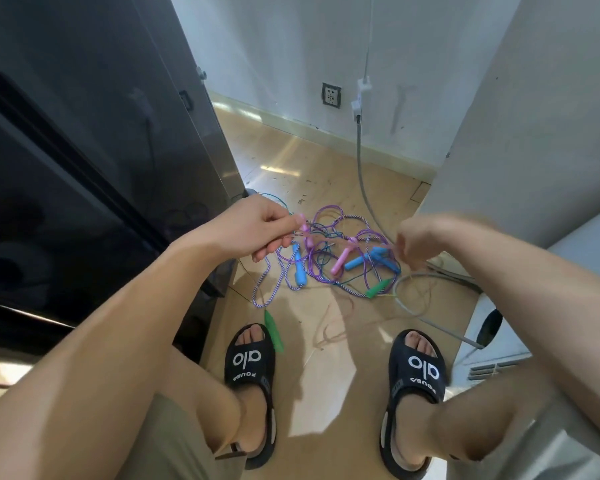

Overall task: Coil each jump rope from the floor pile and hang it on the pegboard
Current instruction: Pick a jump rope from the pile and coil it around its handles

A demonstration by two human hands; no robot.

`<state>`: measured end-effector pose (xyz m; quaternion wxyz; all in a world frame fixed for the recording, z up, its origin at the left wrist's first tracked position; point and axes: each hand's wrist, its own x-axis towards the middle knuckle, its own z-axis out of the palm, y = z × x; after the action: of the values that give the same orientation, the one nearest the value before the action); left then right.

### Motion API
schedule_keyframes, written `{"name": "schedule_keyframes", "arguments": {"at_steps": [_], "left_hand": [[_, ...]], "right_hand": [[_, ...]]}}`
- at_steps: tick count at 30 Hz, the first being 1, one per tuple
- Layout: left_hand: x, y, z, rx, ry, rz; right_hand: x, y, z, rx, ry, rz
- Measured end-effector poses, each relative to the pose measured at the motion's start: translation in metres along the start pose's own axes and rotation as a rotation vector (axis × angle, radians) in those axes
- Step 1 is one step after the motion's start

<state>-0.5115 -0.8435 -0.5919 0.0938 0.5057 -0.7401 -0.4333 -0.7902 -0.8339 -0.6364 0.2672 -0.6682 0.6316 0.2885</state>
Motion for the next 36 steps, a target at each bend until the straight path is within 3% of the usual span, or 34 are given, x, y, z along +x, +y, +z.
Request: {"name": "schedule_keyframes", "arguments": {"at_steps": [3,6,10,13,16,19,21,24,25,30,36], "left_hand": [[0.002,0.004,0.006,-0.040,-0.016,0.017],[0.003,0.007,0.008,-0.056,-0.038,0.031],[0.002,0.009,0.009,-0.056,-0.048,0.051],[0.004,0.006,0.009,0.005,-0.076,0.001],[0.003,0.001,0.003,0.025,-0.057,-0.034],[0.002,0.000,-0.001,-0.043,-0.016,-0.018],[0.002,0.002,0.001,-0.096,-0.013,-0.016],[0.004,0.005,0.007,-0.071,-0.039,-0.008],[0.005,0.006,0.008,-0.067,-0.045,0.004],[0.004,0.006,0.009,-0.075,-0.036,0.029],[0.005,0.004,0.007,-0.015,-0.068,-0.005]], "right_hand": [[-0.015,-0.032,-0.004,0.652,-0.048,-0.405],[-0.021,-0.054,-0.009,0.911,-0.073,-0.640],[-0.015,-0.053,-0.011,0.953,-0.038,-0.666],[-0.008,-0.038,-0.010,0.744,0.001,-0.589],[0.006,0.001,-0.002,0.192,-0.003,-0.215],[0.003,0.016,0.002,-0.154,-0.108,0.107],[0.003,0.001,0.006,-0.034,-0.035,0.002],[-0.012,-0.048,-0.004,0.724,-0.027,-0.431],[-0.018,-0.063,-0.008,0.852,-0.006,-0.507],[-0.017,-0.071,-0.009,0.964,0.091,-0.589],[-0.019,-0.032,-0.015,0.801,0.147,-0.536]]}}
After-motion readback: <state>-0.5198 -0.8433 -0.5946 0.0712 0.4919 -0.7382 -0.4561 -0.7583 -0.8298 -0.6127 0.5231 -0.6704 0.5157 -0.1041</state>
